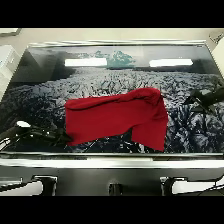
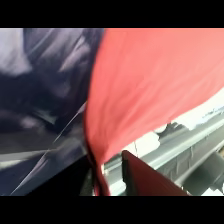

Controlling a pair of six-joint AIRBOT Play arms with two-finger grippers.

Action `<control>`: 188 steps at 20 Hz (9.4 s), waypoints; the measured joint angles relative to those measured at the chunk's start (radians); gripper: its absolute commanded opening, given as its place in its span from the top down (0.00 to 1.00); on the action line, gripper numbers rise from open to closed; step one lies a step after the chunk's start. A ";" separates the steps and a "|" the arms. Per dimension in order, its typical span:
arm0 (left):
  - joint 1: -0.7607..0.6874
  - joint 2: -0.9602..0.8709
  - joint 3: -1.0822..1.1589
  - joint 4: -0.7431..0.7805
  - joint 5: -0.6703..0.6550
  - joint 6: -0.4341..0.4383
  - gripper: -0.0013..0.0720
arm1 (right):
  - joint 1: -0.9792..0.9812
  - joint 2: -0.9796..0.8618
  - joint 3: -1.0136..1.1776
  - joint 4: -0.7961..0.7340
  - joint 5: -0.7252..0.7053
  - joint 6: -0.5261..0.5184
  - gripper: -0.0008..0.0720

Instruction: Fold the clothes and pants, and hang the long-sleeved shirts on hangers.

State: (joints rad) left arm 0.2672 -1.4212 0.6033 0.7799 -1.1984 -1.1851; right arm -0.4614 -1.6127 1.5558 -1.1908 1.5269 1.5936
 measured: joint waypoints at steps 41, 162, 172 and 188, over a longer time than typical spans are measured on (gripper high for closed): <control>-0.026 0.759 1.069 -0.038 0.411 -0.055 0.96 | 0.110 0.874 0.322 0.111 -0.566 -0.267 0.93; 0.086 0.665 1.141 0.229 -0.140 -0.185 0.96 | 0.147 0.731 0.389 -0.134 0.083 -0.018 0.94; -0.034 0.146 0.554 0.222 0.099 -0.154 0.96 | 0.305 0.123 -0.079 -0.053 -0.154 0.033 0.94; -0.116 -0.361 0.920 0.182 0.308 -0.166 0.96 | 0.355 -0.190 -0.042 0.086 -0.832 0.098 0.93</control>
State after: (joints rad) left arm 0.1509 -1.7821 1.5234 0.9619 -0.8902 -1.3510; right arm -0.1066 -1.8030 1.5135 -1.1046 0.6945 1.6913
